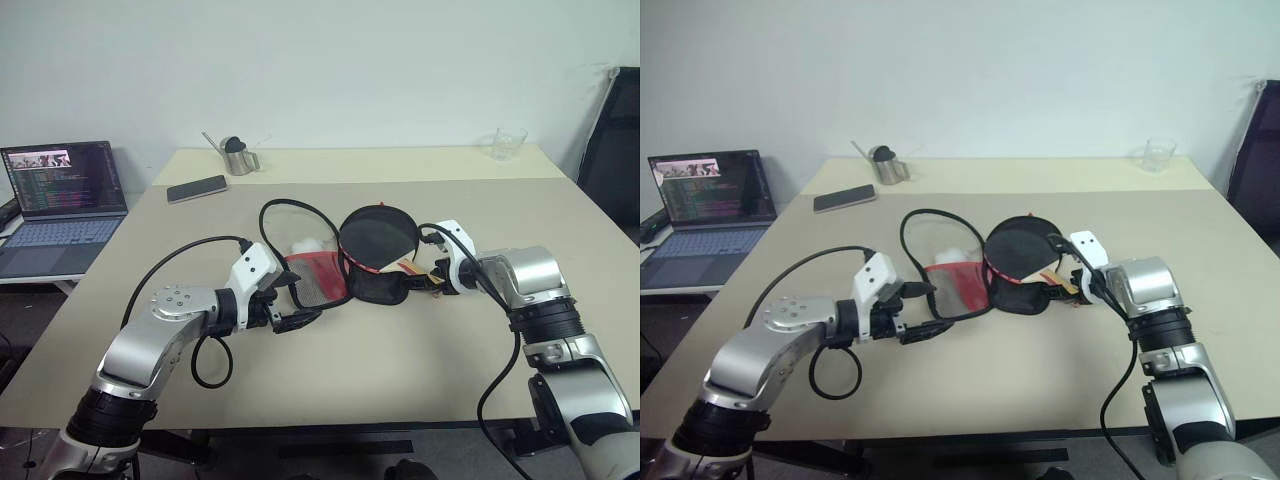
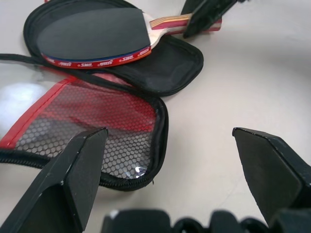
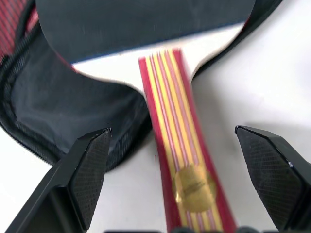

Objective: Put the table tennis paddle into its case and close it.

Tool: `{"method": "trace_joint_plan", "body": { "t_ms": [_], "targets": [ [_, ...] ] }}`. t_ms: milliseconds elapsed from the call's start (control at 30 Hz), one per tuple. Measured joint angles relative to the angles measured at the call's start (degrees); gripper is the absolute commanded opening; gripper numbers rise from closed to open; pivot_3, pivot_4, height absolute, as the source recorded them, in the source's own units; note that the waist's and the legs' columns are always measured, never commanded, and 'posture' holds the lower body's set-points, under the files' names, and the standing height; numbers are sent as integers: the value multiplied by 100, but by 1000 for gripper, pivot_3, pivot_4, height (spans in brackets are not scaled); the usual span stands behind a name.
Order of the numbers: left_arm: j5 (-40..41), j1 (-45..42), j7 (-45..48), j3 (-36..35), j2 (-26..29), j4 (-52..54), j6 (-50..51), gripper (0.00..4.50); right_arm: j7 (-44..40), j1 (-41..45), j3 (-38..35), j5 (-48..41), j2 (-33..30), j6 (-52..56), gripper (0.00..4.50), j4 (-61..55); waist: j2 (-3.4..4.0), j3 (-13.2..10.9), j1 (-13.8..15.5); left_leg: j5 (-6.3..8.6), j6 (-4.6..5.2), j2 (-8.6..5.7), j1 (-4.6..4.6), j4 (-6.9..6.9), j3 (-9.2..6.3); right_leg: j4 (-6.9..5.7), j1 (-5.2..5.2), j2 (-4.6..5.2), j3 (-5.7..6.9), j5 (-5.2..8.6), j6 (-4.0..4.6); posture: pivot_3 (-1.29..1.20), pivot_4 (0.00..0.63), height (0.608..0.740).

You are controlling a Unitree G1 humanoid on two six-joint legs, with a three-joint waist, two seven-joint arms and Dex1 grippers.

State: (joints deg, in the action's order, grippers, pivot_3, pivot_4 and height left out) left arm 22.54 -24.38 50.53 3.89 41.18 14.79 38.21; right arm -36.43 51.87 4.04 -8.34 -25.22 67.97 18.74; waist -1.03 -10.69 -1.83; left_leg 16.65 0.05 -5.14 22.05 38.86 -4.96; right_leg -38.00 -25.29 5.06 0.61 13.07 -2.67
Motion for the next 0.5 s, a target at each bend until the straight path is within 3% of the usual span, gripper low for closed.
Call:
{"method": "trace_joint_plan", "body": {
  "t_ms": [300, 500],
  "targets": [
    [-11, -2, 7, 35, -11, -4, -5, 4500, 104, -14, -269, -211, 167, -252, 1310, 478, -2, 1, -5, 0, 0, 2, -3, 0, 1, -1, 1, -1, -1, 0, 0, 0, 150, 740],
    [-16, -1, 5, 34, -11, -3, -6, 4500, 130, -12, -293, -319, 139, -222, 1239, 459, -2, 1, 11, 0, 0, -1, -2, 1, 0, 1, 2, 0, 0, 0, 0, 0, 150, 740]
  ]
}}
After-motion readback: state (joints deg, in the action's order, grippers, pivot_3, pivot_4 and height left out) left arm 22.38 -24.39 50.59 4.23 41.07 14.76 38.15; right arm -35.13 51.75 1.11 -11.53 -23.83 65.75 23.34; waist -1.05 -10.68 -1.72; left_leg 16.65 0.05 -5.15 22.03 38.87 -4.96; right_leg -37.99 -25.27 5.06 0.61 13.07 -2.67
